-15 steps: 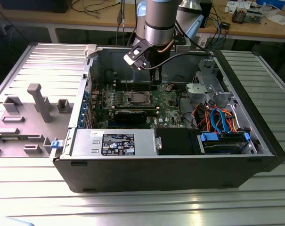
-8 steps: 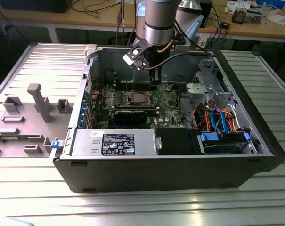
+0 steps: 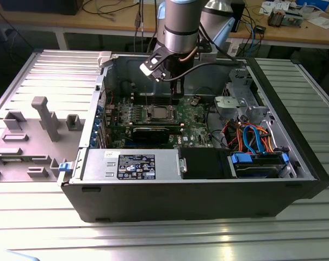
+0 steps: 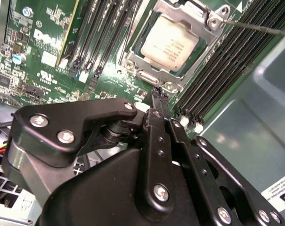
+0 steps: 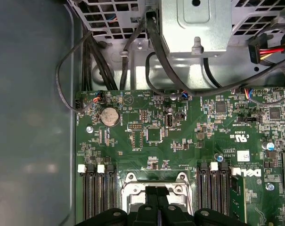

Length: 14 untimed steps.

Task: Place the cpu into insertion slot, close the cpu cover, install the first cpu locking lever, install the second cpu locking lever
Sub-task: 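Close the cpu cover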

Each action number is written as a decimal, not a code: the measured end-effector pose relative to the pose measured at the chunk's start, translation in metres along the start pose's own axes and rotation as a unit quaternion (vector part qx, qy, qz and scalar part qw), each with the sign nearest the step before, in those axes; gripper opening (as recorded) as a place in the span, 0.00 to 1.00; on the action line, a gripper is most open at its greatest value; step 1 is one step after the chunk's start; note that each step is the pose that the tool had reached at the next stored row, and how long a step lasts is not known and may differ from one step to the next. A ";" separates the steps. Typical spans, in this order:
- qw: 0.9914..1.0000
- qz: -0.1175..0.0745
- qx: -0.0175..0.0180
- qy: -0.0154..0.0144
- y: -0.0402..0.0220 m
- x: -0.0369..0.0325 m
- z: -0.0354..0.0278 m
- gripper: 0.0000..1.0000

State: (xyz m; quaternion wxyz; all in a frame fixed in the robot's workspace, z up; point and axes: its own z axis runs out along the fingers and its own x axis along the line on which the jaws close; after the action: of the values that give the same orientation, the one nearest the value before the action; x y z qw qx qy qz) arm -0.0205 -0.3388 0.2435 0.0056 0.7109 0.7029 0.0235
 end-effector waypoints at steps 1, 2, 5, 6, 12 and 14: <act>1.000 0.000 0.000 0.000 -0.0010 -0.0006 0.0004 0.11; 1.000 0.000 0.000 0.000 -0.0020 -0.0011 0.0008 0.11; 1.000 -0.004 0.000 0.000 -0.0061 -0.0028 0.0027 0.11; 1.000 -0.008 0.000 0.001 -0.0065 -0.0031 0.0039 0.11; 1.000 -0.020 0.001 0.002 -0.0132 -0.0035 0.0069 0.11; 1.000 -0.020 0.001 0.003 -0.0199 -0.0035 0.0077 0.11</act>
State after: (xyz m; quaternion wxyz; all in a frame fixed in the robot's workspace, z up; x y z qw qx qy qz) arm -0.0401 -0.3419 0.2350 0.0036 0.6965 0.7171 0.0250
